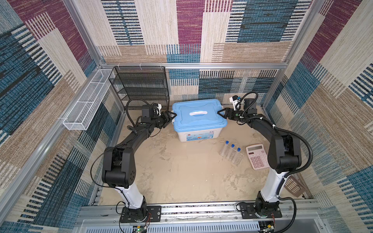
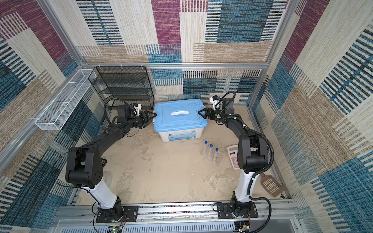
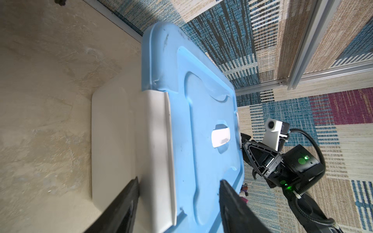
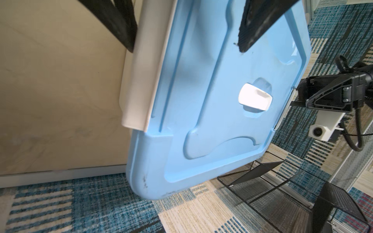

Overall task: Organize the chemistry lab equipment
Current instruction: 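Open both grippers and release the lid's edges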

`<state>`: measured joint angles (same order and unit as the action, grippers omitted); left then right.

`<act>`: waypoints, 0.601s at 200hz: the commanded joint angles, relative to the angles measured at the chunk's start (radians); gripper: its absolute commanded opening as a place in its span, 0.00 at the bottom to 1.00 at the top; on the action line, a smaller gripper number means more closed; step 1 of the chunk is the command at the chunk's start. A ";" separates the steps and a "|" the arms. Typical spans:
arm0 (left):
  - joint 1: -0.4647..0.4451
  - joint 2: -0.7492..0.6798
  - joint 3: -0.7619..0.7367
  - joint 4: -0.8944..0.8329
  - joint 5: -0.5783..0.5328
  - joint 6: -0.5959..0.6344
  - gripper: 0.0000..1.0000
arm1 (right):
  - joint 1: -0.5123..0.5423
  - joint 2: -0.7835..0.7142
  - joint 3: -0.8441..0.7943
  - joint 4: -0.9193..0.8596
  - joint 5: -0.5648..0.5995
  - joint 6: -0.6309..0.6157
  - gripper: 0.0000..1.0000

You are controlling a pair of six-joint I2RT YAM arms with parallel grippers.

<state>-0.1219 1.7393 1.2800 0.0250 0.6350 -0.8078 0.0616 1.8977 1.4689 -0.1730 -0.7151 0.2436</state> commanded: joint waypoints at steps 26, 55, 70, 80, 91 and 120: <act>-0.015 -0.010 0.025 -0.007 0.013 0.035 0.64 | 0.023 -0.027 0.029 -0.054 0.085 -0.063 0.78; -0.019 -0.020 0.032 -0.025 -0.001 0.046 0.63 | 0.028 -0.049 0.041 -0.076 0.125 -0.076 0.78; -0.022 -0.020 0.037 -0.035 -0.008 0.051 0.63 | 0.032 -0.052 0.055 -0.095 0.143 -0.085 0.78; -0.024 -0.019 0.042 -0.040 -0.010 0.055 0.63 | 0.035 -0.052 0.060 -0.101 0.142 -0.088 0.78; -0.027 -0.014 0.046 -0.042 -0.010 0.057 0.63 | 0.037 -0.049 0.069 -0.109 0.139 -0.090 0.78; -0.036 -0.001 0.048 -0.042 -0.005 0.055 0.62 | 0.044 -0.040 0.085 -0.126 0.130 -0.095 0.76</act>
<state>-0.1490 1.7306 1.3170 -0.0299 0.6033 -0.7776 0.0963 1.8572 1.5372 -0.3092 -0.5556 0.1631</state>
